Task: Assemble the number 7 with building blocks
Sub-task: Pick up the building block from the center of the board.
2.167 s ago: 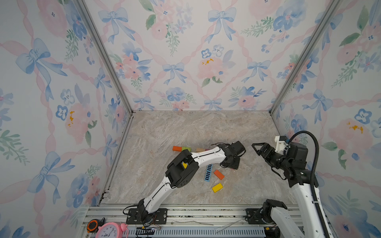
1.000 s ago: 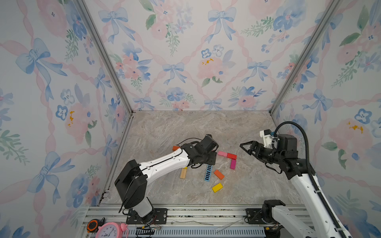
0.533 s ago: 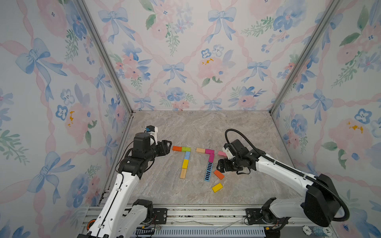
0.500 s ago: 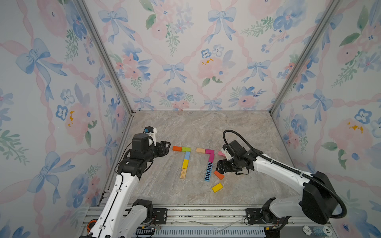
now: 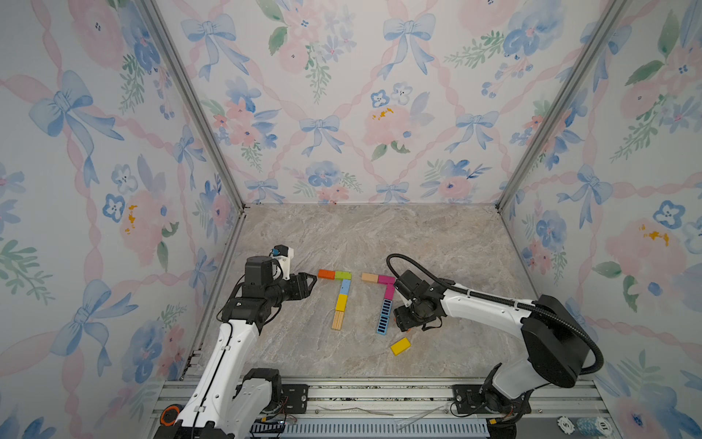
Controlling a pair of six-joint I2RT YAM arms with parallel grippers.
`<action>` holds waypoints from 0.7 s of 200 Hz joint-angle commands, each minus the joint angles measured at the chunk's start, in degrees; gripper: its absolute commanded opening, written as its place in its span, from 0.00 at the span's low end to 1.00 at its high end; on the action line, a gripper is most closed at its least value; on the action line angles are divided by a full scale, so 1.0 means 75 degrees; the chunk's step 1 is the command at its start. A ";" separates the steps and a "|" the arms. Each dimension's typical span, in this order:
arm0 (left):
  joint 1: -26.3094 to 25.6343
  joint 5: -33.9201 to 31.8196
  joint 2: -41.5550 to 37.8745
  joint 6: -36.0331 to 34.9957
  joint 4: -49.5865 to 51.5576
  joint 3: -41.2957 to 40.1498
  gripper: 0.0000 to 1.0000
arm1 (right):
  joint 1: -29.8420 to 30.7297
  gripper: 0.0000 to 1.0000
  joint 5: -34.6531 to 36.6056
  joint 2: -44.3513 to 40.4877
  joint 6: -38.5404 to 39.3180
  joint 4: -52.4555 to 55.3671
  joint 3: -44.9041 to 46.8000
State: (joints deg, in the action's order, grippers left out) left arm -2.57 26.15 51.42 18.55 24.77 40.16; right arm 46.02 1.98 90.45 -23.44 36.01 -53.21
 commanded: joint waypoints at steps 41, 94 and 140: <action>0.0049 0.0120 -0.0386 -0.0234 -0.0398 -0.0175 0.62 | 0.0122 0.61 0.0517 0.0466 0.0074 -0.0064 -0.0353; 0.0049 0.0199 -0.0387 -0.0211 -0.0443 -0.0213 0.62 | 0.0110 0.51 0.0638 0.0747 -0.0054 -0.0146 -0.0325; 0.0049 0.0251 -0.0395 -0.0199 -0.0483 -0.0234 0.62 | 0.0086 0.42 0.0675 0.0806 -0.0521 -0.0217 -0.0178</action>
State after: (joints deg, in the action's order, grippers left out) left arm -2.57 26.79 48.80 18.00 22.31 39.24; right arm 46.28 5.89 95.64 -24.56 34.20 -54.61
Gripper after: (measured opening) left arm 0.623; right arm 0.445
